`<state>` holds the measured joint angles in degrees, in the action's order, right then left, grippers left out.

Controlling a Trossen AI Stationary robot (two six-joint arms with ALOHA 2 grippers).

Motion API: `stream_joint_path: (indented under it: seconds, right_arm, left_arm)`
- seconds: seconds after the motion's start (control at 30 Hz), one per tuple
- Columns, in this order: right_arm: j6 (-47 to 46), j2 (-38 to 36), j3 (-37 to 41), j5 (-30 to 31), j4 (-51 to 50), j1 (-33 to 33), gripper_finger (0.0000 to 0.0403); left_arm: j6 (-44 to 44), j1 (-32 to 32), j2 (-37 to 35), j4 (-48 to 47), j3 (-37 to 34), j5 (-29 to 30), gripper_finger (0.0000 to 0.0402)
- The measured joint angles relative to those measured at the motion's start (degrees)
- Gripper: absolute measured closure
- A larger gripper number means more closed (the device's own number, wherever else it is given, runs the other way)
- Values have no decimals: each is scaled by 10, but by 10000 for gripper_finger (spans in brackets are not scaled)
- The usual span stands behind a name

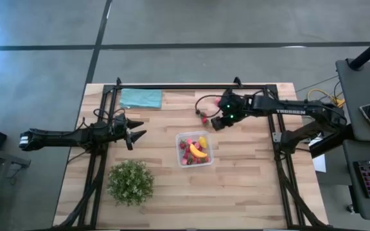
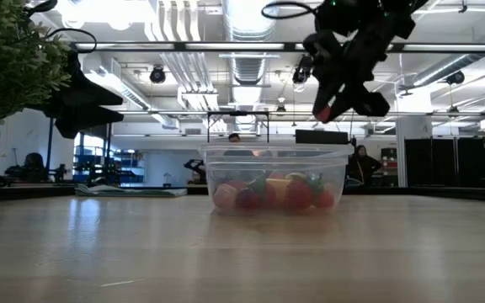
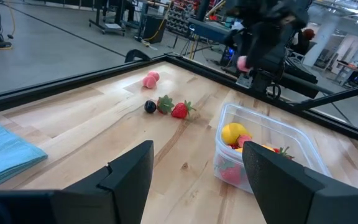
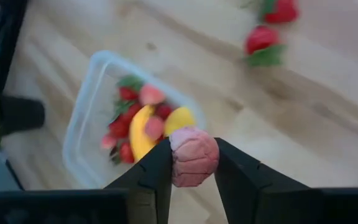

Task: Pick and placing Produce into tupperware
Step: Put the peach into the transparent container, then put the strawberry into the transparent container

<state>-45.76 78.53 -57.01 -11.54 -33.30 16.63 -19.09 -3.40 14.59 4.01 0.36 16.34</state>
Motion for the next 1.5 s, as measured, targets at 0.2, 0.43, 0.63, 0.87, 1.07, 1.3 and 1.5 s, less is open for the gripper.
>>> stream_joint_path:
  seconds: [0.2, 0.43, 0.63, 0.87, 1.07, 1.3, 1.5]
  right_arm:
    - [48, 48, -19, -75, 23, -41, 284]
    - [118, 140, -55, -153, 30, -83, 260]
    - [185, 169, -110, -144, 17, -80, 229]
    - [168, 166, -182, 58, -81, -57, 175]
    - [91, 200, -208, 124, -201, 8, 146]
    - [92, 265, -203, 71, -199, 18, 129]
    - [94, 297, -215, 71, -156, 19, 121]
  left_arm:
    - [0, 0, 0, 0, 0, 0, 169]
    - [0, 0, 0, 0, 0, 0, 169]
    - [0, 0, 0, 0, 0, 0, 169]
    - [0, 0, 0, 0, 0, 0, 169]
    - [0, 0, 0, 0, 0, 0, 169]
    - [0, 0, 0, 0, 0, 0, 169]
    - [0, 0, 0, 0, 0, 0, 169]
